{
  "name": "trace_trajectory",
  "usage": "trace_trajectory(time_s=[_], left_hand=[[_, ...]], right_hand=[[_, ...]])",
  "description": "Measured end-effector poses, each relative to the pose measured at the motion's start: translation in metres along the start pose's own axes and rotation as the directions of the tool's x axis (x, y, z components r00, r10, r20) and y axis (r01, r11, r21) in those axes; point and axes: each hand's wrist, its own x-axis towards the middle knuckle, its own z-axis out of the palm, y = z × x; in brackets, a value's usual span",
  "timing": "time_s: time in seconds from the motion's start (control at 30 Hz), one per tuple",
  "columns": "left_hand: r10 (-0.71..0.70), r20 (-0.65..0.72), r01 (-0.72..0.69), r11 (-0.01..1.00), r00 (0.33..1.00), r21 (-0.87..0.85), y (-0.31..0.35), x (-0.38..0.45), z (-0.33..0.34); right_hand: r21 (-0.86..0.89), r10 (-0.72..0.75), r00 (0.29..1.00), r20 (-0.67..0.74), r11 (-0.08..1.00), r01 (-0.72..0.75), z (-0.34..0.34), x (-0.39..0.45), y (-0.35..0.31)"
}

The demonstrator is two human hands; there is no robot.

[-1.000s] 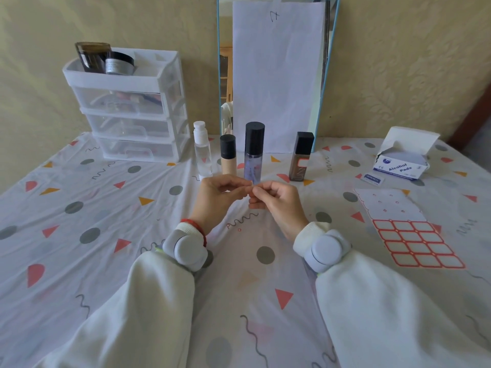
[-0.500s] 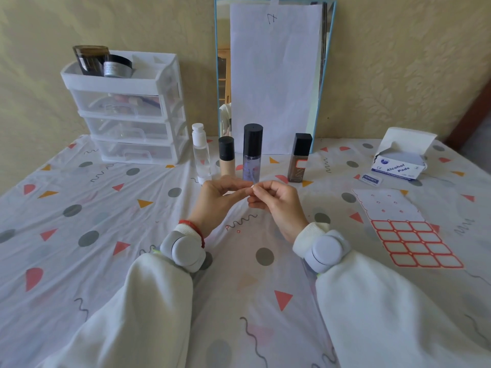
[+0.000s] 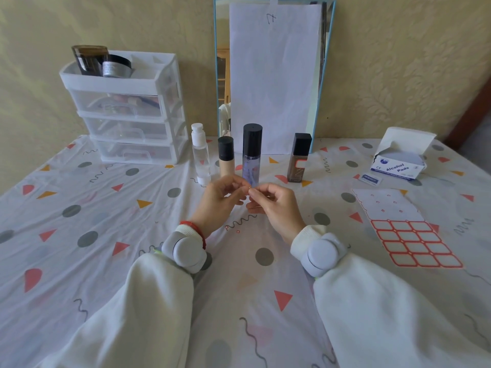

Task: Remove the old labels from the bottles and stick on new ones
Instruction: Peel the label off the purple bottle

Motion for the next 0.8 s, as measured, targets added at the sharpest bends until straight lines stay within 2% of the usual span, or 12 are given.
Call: trace_trajectory(time_s=[0.13, 0.43, 0.63, 0.8], left_hand=[[-0.026, -0.033, 0.024, 0.998, 0.999, -0.062, 0.001, -0.001, 0.002], [-0.129, -0.030, 0.122, 0.978, 0.991, -0.170, 0.007, -0.003, 0.001], [-0.113, -0.065, 0.099, 0.979, 0.991, -0.180, 0.009, -0.005, 0.001], [-0.127, -0.049, 0.112, 0.965, 0.991, -0.238, 0.010, -0.006, 0.000]], right_hand=[[-0.053, -0.008, 1.000, 0.016, 0.999, 0.009, 0.003, 0.001, 0.003], [-0.083, -0.068, 0.996, -0.054, 0.995, 0.063, -0.001, 0.004, 0.005], [-0.013, -0.094, 0.995, -0.041, 0.995, 0.094, -0.001, 0.002, 0.002], [-0.064, -0.117, 0.992, -0.053, 0.991, 0.114, 0.000, 0.002, 0.000]])
